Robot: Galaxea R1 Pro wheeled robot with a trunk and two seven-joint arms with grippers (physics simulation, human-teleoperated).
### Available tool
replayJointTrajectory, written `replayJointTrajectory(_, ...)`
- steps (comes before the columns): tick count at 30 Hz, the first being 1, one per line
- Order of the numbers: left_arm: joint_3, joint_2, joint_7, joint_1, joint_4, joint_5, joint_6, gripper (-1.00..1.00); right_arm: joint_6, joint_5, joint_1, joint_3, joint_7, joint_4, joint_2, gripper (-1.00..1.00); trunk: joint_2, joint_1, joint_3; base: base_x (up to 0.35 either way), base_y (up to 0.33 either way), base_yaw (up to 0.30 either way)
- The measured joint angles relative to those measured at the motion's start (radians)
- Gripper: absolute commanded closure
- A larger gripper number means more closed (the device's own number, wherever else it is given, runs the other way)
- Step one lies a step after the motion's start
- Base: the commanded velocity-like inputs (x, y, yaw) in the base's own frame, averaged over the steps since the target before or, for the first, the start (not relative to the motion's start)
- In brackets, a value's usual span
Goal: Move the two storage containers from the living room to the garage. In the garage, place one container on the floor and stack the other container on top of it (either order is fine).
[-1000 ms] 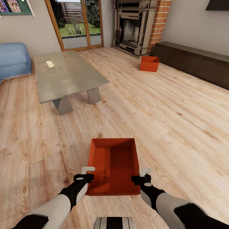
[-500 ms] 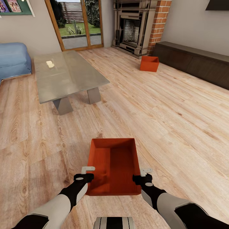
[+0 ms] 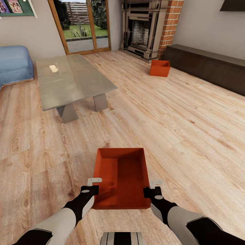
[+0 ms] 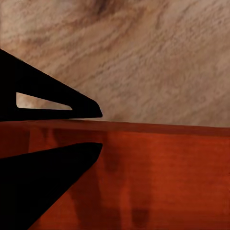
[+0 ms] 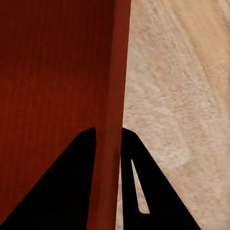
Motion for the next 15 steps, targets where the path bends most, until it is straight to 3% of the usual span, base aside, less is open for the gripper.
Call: replayJointTrajectory(15, 0.001, -0.001, 0.0, 0.0, 0.0, 0.002, 0.0, 1.0, 0.0, 0.0, 0.0, 0.0, -0.001, 0.0, 0.0, 1.0, 0.0, 0.0, 0.0, 0.0, 0.0, 0.0)
